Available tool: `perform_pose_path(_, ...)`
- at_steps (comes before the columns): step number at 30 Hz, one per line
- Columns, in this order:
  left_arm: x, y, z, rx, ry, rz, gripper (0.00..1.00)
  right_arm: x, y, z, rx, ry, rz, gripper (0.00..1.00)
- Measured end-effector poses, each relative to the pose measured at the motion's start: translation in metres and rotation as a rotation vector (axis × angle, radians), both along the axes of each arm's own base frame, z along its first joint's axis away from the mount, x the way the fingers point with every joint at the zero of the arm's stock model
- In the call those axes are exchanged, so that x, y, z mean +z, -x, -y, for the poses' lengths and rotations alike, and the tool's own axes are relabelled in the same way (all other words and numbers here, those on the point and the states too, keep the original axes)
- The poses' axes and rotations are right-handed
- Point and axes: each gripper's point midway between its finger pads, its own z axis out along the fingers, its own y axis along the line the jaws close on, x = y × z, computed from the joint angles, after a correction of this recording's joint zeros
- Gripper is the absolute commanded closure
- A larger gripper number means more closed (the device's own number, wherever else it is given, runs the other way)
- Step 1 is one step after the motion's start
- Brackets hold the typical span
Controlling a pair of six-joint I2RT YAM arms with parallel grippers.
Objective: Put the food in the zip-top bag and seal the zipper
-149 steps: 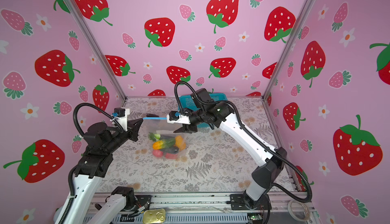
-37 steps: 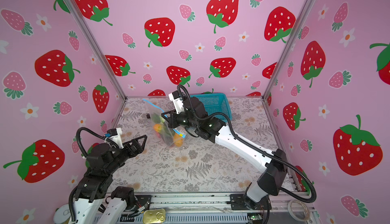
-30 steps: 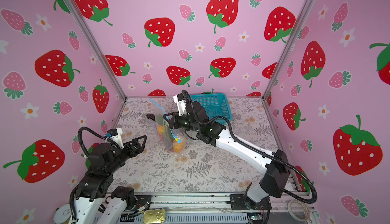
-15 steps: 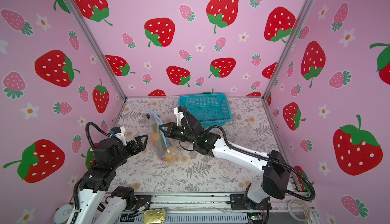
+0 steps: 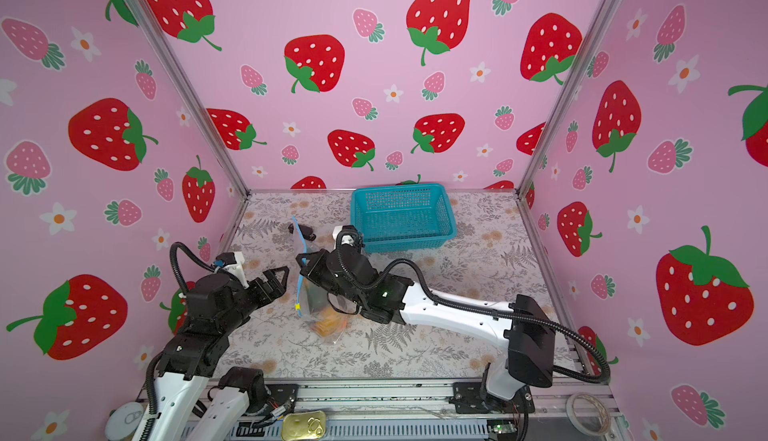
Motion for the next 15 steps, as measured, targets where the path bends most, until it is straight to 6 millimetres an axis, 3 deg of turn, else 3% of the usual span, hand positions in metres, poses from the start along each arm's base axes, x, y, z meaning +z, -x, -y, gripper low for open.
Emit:
perform_pose_path(4,-0.003,0.003,0.0,0.002,-0.017,-0.009,0.03,0.006,0.003,-0.01,-0.021,-0.02,-0.013,1.0)
perform_pose_path(7,-0.004,0.004,0.002,-0.006,-0.022,-0.016,0.03,-0.003,0.004,-0.005,-0.048,-0.018,-0.038,1.0)
perform_pose_path(9,-0.005,0.005,0.003,-0.01,-0.023,-0.017,0.03,-0.021,0.002,0.008,-0.083,0.002,-0.066,1.0)
perform_pose_path(15,-0.009,0.002,0.003,-0.001,-0.028,-0.037,0.04,-0.085,-0.005,0.077,-0.212,0.078,-0.159,1.0)
